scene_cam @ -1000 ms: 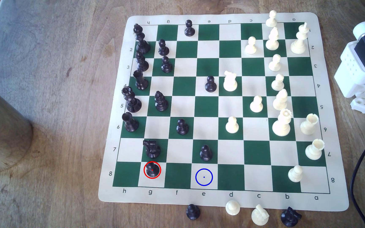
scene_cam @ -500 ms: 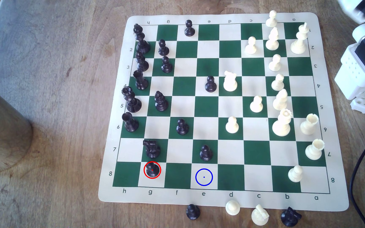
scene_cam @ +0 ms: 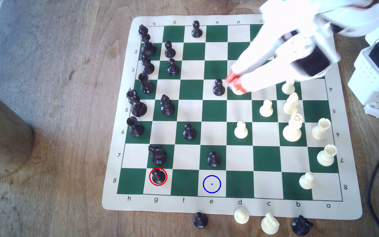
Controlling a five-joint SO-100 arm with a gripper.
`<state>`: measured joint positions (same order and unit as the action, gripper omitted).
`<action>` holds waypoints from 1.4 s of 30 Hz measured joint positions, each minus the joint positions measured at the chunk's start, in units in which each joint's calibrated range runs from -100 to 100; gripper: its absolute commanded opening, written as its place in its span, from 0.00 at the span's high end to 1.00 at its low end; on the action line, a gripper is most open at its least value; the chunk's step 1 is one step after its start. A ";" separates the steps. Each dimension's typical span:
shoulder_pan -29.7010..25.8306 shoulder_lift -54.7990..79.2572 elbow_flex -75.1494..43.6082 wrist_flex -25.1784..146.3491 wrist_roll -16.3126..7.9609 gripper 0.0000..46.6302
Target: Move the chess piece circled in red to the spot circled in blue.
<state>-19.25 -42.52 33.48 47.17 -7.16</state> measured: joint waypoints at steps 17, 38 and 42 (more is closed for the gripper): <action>2.95 36.78 -35.16 7.25 -8.45 0.99; 2.58 64.26 -58.83 7.25 -10.21 0.96; 2.36 67.28 -59.29 5.66 -10.45 0.95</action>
<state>-16.89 24.76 -25.80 52.83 -17.61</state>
